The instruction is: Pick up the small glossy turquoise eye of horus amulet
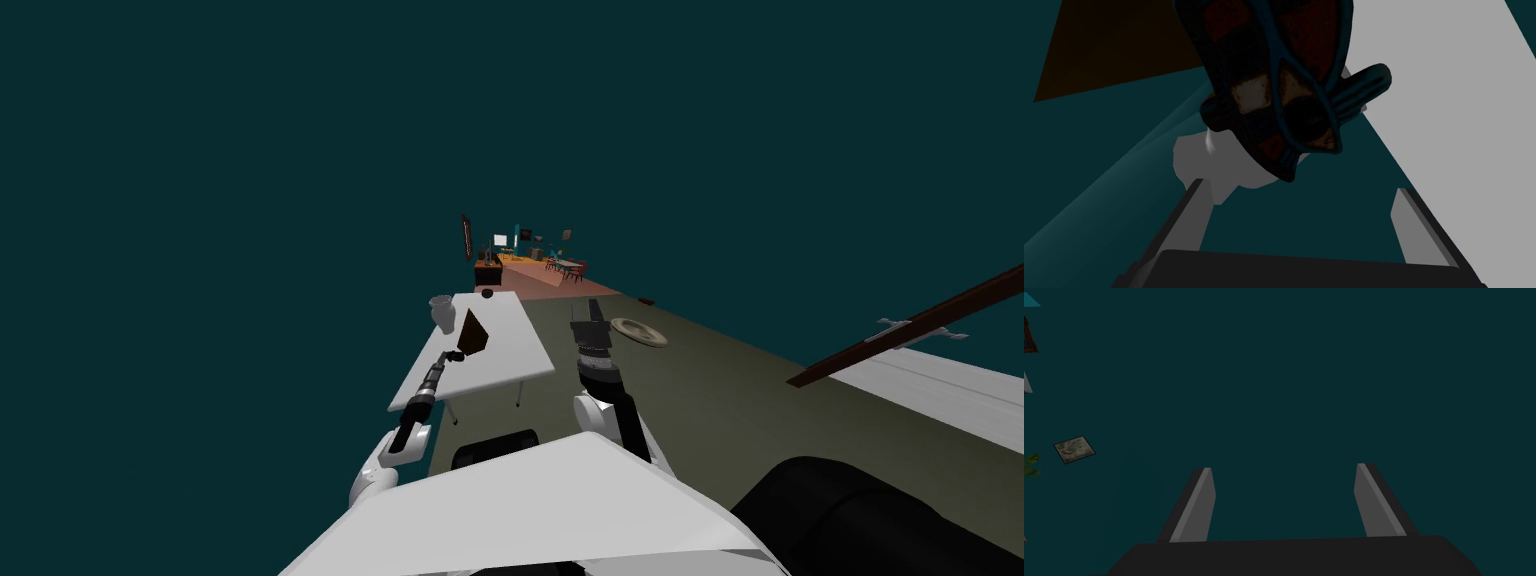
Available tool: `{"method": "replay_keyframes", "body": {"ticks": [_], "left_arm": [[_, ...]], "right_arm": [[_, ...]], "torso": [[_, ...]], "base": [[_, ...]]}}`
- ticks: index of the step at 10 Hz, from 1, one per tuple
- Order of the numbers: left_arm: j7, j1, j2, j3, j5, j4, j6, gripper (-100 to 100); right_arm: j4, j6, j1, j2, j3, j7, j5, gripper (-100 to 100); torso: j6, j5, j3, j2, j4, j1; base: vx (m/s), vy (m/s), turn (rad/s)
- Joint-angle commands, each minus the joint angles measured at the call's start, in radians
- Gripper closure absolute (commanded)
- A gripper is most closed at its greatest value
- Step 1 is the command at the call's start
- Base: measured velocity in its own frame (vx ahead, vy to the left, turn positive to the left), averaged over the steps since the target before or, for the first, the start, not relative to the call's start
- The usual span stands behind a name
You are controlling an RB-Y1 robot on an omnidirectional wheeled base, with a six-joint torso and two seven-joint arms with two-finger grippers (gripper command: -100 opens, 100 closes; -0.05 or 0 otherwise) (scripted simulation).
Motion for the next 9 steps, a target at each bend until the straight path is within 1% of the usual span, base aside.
{"method": "replay_keyframes", "body": {"ticks": [1,2,3,5,6,7,8,9], "left_arm": [[-0.002,-0.016,0.02,0.012,0.008,-0.006,0.045,-100],[-0.002,-0.016,0.02,0.012,0.008,-0.006,0.045,-100],[-0.007,-0.038,0.035,0.025,0.015,0.002,0.079,-100],[-0.018,-0.089,0.065,0.055,0.03,0.02,0.142,-100],[-0.018,-0.089,0.065,0.055,0.03,0.02,0.159,-100],[-0.023,-0.117,0.08,0.07,0.036,0.03,0.198,-100],[-0.028,-0.145,0.094,0.085,0.042,0.041,0.234,-100],[-0.028,-0.145,0.094,0.085,0.042,0.041,0.252,-100]], "right_arm": [[0.0,0.0,0.0,0.0,0.0,0.0,0.0,0],[0.0,0.0,0.0,0.0,0.0,0.0,0.0,0],[0.0,0.0,0.0,0.0,0.0,0.0,0.0,0],[0.0,0.0,0.0,0.0,0.0,0.0,0.0,0],[0.0,0.0,0.0,0.0,0.0,0.0,0.0,0],[0.0,0.0,0.0,0.0,0.0,0.0,0.0,0],[0.0,0.0,0.0,0.0,0.0,0.0,0.0,0],[0.0,0.0,0.0,0.0,0.0,0.0,0.0,0]], "torso": [[0.0,0.0,0.0,0.0,0.0,0.0],[0.0,0.0,-0.001,-0.001,0.0,0.001],[0.0,0.001,-0.001,-0.001,0.0,0.003],[0.0,0.0,0.0,0.0,0.0,0.0],[0.0,0.0,0.0,0.0,0.0,-0.002],[0.0,0.0,0.0,0.0,0.0,0.0],[0.0,0.0,-0.001,-0.001,0.0,0.0],[0.0,-0.001,-0.001,-0.001,0.0,-0.003]], "base": [[-0.033,-0.129,0.021],[-0.026,-0.088,0.015],[-0.032,-0.103,0.023],[-0.063,-0.174,0.037],[-0.051,-0.146,0.013],[-0.038,-0.142,0.008],[-0.04,-0.198,0.017],[-0.034,-0.157,0.016]]}}
